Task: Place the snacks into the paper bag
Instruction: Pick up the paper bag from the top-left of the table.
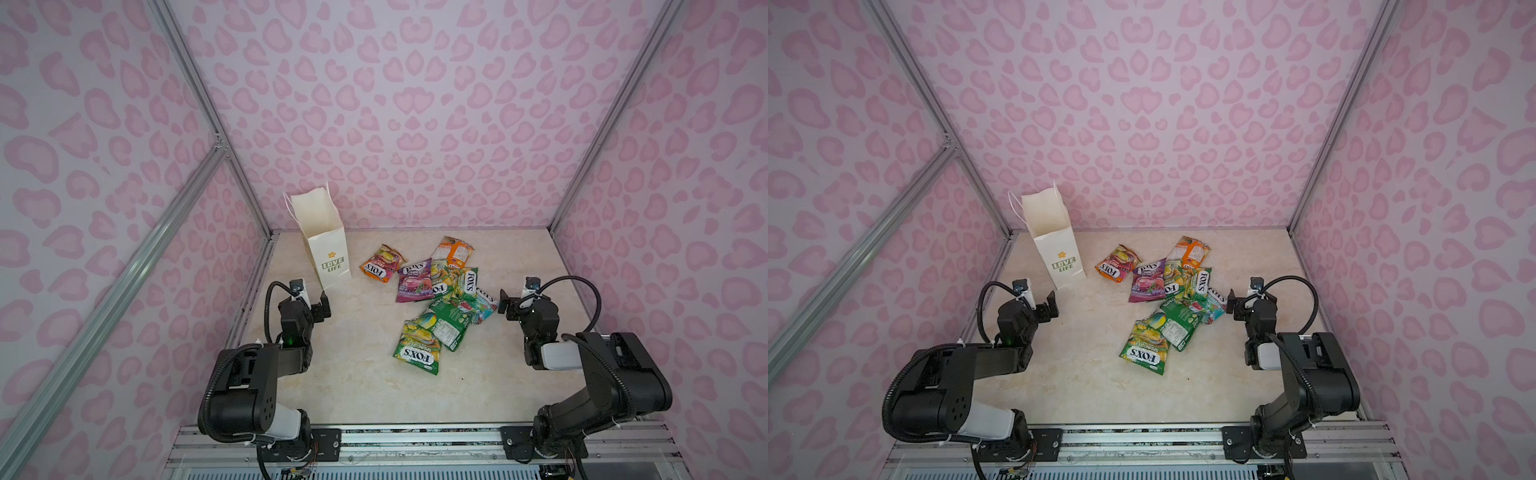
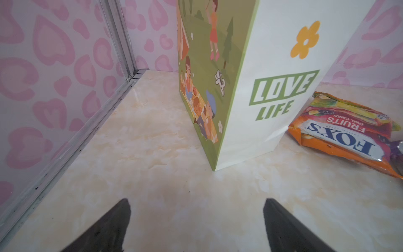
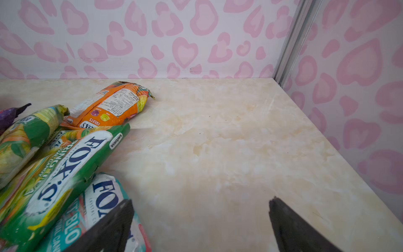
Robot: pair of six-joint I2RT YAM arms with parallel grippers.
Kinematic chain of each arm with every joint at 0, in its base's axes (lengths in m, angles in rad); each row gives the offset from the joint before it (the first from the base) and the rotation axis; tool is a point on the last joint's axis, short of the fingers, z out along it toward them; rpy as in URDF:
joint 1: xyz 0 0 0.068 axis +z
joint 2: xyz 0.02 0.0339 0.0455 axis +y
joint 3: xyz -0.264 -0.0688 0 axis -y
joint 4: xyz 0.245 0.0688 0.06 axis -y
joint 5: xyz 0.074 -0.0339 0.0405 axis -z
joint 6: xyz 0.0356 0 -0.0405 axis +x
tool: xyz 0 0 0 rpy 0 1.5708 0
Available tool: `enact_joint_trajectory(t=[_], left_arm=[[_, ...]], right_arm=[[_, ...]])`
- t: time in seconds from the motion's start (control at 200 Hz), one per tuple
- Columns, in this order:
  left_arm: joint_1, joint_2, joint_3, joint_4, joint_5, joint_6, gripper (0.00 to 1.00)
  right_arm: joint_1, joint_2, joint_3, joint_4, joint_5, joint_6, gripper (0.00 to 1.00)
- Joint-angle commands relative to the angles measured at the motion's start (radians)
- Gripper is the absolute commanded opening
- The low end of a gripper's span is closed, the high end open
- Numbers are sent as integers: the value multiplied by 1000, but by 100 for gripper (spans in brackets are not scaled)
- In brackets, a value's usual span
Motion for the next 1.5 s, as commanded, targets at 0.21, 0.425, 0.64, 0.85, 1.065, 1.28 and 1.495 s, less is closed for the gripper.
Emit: enact_joint_trajectory(t=[0.21, 0.425, 0.64, 0.85, 1.065, 1.28, 1.495], left_arm=[[-1, 0, 5, 51, 4, 8, 98], [0, 0, 6, 52, 4, 8, 98], [0, 0, 6, 52, 4, 8, 98], [0, 1, 6, 51, 4, 7, 98], [1, 0, 6, 50, 3, 7, 98], [4, 3, 8, 51, 12, 1, 98], [8, 0, 7, 52, 17, 1, 98]], right_arm=[[1, 5, 2, 29, -2, -8, 100], [1, 4, 2, 29, -1, -8, 100], [2, 4, 2, 29, -1, -8, 100], [2, 4, 1, 30, -1, -8, 100], [7, 3, -1, 35, 12, -12, 100], [-8, 4, 3, 29, -20, -2, 100], [-25, 6, 3, 32, -39, 15, 100]])
